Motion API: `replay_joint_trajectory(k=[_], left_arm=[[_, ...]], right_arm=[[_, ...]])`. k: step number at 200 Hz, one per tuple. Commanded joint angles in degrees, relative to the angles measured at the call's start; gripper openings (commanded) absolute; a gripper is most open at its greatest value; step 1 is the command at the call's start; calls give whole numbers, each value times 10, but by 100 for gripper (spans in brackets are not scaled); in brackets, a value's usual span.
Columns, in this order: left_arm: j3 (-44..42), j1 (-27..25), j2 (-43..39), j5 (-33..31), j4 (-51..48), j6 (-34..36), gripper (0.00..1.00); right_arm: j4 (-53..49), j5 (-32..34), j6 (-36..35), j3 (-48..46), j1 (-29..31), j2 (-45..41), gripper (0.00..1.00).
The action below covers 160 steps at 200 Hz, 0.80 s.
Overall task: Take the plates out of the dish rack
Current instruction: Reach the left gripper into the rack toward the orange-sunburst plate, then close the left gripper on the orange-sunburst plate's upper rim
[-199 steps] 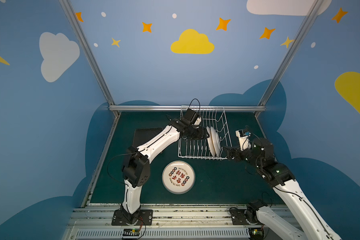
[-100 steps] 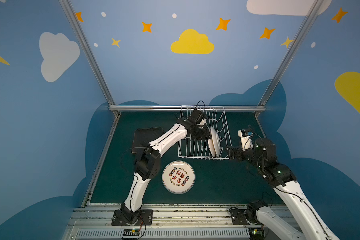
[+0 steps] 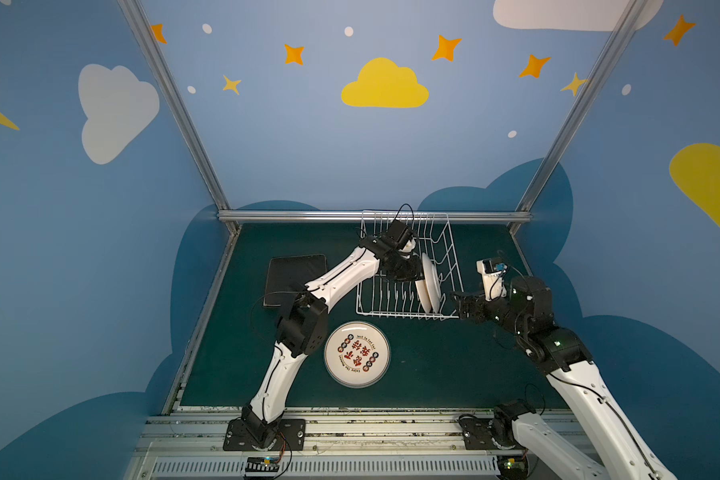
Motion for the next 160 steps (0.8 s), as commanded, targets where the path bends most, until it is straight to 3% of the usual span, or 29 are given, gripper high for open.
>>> replay_joint_trajectory(k=[1,76,160], left_arm=[[8,-1,22,4,2,-9,47],[4,-7,29,8,8,-17,42],[-8,-11,28,9,8,-32,28]], right_arm=[[16,-8,8,-6,-4,-2,95],[20,-8,14,-11,-6,-3,95],[23,-5,20,-17,-8,-8,95]])
